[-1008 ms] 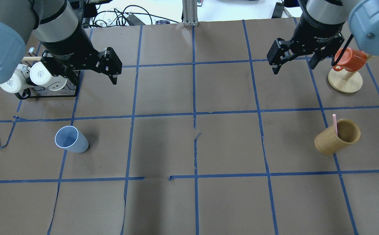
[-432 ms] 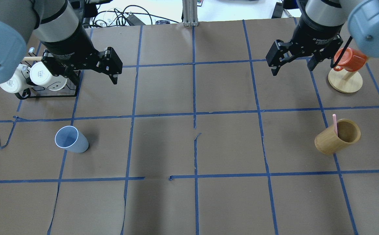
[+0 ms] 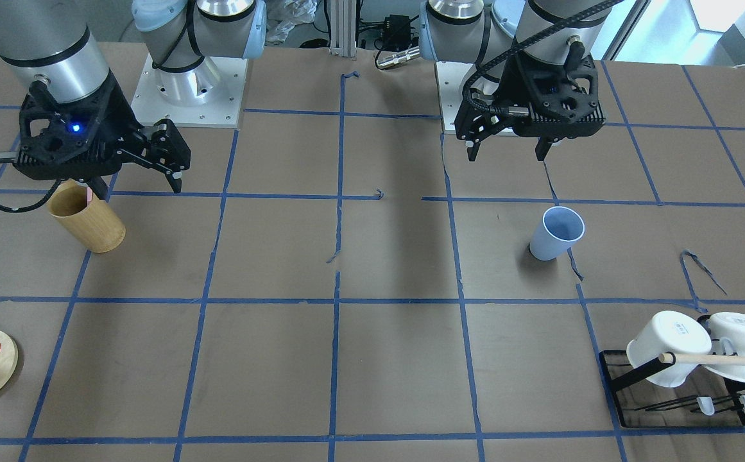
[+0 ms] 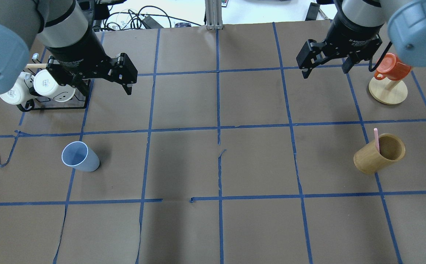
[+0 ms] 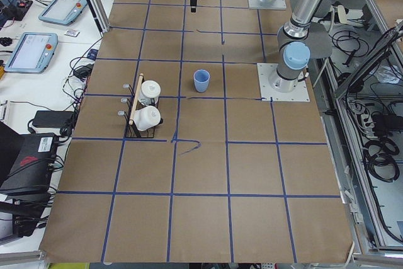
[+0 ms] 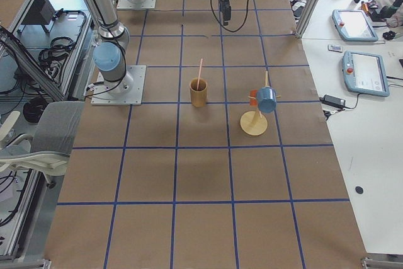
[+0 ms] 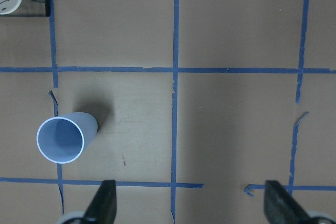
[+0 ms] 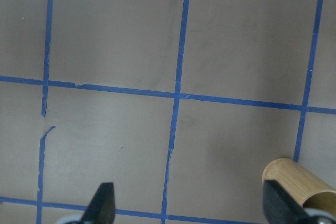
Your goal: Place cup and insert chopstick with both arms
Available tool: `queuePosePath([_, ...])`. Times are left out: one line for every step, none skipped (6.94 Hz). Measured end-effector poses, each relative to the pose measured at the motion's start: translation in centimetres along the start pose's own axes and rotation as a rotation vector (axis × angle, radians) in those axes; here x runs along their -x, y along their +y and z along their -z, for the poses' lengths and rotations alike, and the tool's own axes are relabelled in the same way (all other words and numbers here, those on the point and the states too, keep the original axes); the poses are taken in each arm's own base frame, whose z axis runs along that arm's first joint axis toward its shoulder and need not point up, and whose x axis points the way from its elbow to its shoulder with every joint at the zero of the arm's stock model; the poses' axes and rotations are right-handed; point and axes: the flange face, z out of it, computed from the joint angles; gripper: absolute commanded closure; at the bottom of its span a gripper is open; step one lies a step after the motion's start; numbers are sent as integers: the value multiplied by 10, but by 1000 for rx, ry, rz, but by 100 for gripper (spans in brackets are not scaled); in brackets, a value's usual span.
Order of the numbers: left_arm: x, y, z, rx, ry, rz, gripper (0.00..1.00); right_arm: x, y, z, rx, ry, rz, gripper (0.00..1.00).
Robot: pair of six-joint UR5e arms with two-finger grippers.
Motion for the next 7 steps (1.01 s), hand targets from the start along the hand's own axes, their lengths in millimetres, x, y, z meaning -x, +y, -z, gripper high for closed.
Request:
queuePosePath([0,0,-1,2,0,0,0,1,0,0,-5,-4,1,0])
queuePosePath([0,1,0,2,-1,-1,0,1,0,1,-6,1,1,0])
queuePosePath([2,1,-1,4,-3,-1,0,1,1,0,-3,4,1,0])
queuePosePath([5,-1,-7,15,-6,2,0,0,2,0,-2,6,0,0])
queuePosePath([7,-2,-22,41,-11,5,0,1,2,-1,0,6,0,0])
queuePosePath([13,-1,-44,70,-17,2,2,1,2,0,-1,7,1,0])
queuePosePath([29,-1,-74,93,-18,-18,2,0,1,2,-3,6,6,0])
